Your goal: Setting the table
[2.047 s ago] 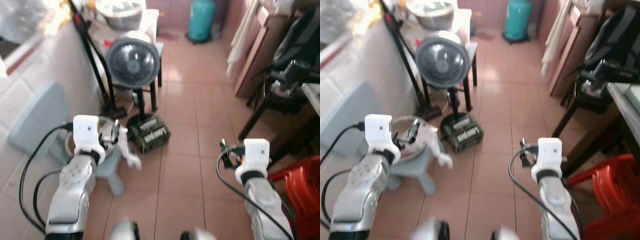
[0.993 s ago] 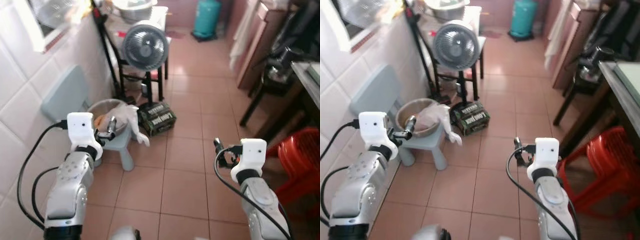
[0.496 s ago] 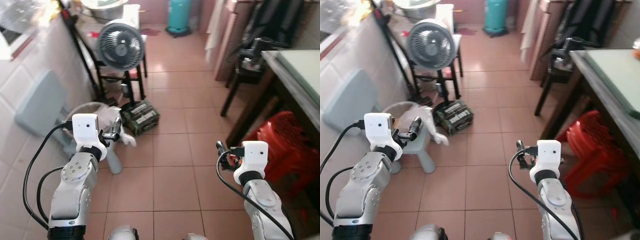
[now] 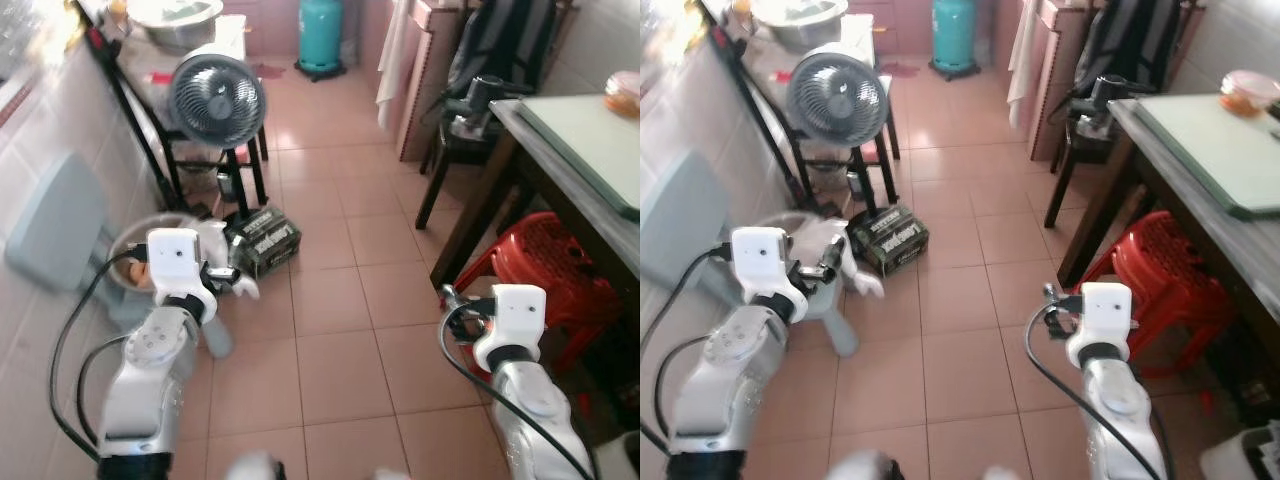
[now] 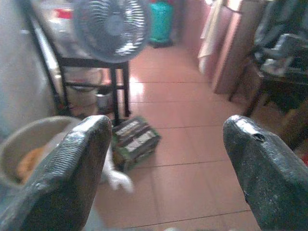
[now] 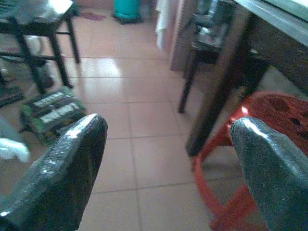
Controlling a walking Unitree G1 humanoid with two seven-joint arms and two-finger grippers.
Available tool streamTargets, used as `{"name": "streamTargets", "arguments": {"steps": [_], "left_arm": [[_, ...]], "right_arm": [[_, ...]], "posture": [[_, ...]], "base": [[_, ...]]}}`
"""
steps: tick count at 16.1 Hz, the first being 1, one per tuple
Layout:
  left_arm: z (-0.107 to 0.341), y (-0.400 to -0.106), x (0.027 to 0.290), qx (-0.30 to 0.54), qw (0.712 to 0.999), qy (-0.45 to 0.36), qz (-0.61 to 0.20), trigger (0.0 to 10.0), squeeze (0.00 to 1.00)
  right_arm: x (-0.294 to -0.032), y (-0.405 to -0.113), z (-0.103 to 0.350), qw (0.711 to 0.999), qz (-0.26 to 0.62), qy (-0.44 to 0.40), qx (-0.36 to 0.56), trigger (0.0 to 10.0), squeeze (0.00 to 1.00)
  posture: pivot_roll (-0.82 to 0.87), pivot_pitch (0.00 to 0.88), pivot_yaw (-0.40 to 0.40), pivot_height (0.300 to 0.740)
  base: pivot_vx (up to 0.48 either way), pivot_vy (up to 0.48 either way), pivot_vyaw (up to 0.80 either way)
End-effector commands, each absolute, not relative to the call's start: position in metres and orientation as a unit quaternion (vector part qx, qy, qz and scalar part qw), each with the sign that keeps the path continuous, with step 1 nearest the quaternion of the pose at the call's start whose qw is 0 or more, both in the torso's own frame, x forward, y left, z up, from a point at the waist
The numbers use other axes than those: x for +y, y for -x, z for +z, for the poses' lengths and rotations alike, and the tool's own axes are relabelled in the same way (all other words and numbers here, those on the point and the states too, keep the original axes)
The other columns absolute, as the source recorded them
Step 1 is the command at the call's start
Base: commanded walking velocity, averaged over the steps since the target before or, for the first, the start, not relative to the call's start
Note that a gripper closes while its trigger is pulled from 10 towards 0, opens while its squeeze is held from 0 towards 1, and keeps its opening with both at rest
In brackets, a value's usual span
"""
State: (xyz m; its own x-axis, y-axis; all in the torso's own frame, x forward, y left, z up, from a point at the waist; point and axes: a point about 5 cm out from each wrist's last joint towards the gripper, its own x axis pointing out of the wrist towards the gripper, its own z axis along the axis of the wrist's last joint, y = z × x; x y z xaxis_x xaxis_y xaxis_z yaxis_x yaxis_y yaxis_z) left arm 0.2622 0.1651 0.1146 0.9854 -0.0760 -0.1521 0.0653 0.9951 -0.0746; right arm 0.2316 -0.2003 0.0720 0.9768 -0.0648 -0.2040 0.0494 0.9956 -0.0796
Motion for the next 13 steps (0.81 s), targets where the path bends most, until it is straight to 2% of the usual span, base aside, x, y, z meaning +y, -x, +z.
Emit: {"name": "streamTargets", "arguments": {"steps": [1,5,13], "left_arm": [[0.118,-0.263,0.164,0.072,0.996,0.030,-0.039,10.0,0.00],[0.118,-0.265,0.166,0.070,0.996,0.029,-0.039,10.0,0.00],[0.126,-0.275,0.171,0.050,0.998,0.028,-0.033,10.0,0.00]], "right_arm": [[-0.202,-0.229,0.070,0.993,-0.032,0.039,0.107,10.0,0.00],[-0.199,-0.228,0.067,0.993,-0.031,0.037,0.111,10.0,0.00],[-0.194,-0.238,0.067,0.994,-0.033,0.029,0.102,10.0,0.00]], "posture": [[0.00,0.000,0.036,0.740],[0.00,0.000,0.036,0.740],[0.02,0.000,0.035,0.740]], "base": [[0.000,0.480,-0.80],[0.000,0.293,-0.80],[0.000,0.000,-0.80]]}}
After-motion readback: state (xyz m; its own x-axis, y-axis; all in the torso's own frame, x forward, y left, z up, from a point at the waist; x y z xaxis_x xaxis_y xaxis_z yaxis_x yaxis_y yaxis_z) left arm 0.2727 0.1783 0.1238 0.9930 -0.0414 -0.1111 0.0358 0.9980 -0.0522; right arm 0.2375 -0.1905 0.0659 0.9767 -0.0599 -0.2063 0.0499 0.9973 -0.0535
